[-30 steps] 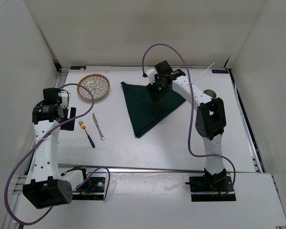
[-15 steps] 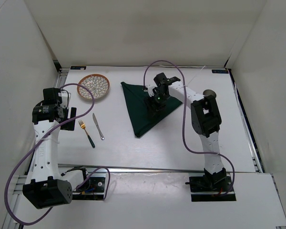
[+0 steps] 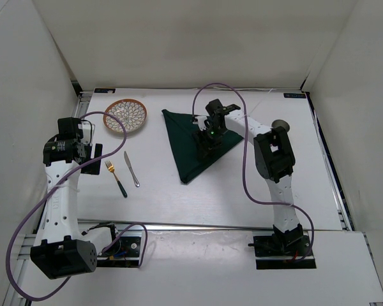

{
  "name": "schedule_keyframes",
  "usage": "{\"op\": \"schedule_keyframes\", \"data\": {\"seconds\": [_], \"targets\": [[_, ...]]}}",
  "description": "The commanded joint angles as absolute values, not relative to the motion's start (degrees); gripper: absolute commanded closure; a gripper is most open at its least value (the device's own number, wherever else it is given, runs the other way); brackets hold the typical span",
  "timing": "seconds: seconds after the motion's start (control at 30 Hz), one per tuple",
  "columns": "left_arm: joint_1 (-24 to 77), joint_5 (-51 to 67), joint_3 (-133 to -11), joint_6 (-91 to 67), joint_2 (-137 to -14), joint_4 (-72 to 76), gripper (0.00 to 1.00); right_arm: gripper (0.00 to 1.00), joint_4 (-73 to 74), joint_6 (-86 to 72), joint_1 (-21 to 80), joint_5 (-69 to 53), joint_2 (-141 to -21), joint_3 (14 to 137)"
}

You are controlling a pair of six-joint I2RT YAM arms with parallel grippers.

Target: Set the dinner table for one person

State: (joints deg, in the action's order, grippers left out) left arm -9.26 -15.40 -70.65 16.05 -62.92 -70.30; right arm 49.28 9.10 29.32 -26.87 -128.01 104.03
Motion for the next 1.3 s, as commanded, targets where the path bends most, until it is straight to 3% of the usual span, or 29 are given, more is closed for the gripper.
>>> {"op": "schedule_keyframes", "data": {"seconds": [0.0, 0.27, 0.83, 0.93, 1.0, 1.03, 1.07, 1.13, 1.2, 1.27], "targets": [[-9.14, -14.33, -70.75, 16.0, -62.05, -70.14, 0.0, 0.31, 47.64, 9.23, 29.44, -25.49, -126.3, 104.06], [-9.14, -13.8, -70.22, 15.47, -62.05, -70.14, 0.0, 0.22, 48.16, 11.68, 29.44, -21.88, -123.23, 104.59], [-9.14, -12.74, -69.7, 15.47, -61.52, -70.14, 0.0, 0.16, 46.85, 12.31, 29.44, -19.16, -129.19, 107.48], [-9.14, -12.74, -69.7, 15.47, -61.52, -70.14, 0.0, 0.24, 46.85, 11.78, 29.44, -21.61, -129.2, 108.02], [-9.14, -12.74, -69.7, 15.47, -61.52, -70.14, 0.0, 0.39, 46.85, 10.55, 29.44, -22.15, -129.2, 108.54], [-9.14, -12.74, -69.18, 15.47, -61.52, -70.14, 0.0, 0.48, 47.37, 10.55, 29.44, -22.76, -129.2, 108.54], [-9.14, -12.74, -69.17, 15.47, -61.52, -70.14, 0.0, 0.67, 47.37, 10.55, 29.44, -22.76, -129.2, 108.54], [-9.14, -12.74, -69.17, 15.47, -61.52, -70.14, 0.0, 0.87, 47.9, 10.55, 29.97, -22.76, -129.2, 109.07], [-9.14, -12.74, -69.17, 15.47, -61.52, -70.14, 0.0, 1.0, 47.9, 10.55, 31.2, -22.76, -129.2, 109.07], [-9.14, -12.74, -69.17, 15.47, -61.52, -70.14, 0.0, 1.0, 47.9, 10.55, 31.2, -22.76, -128.67, 110.47]]}}
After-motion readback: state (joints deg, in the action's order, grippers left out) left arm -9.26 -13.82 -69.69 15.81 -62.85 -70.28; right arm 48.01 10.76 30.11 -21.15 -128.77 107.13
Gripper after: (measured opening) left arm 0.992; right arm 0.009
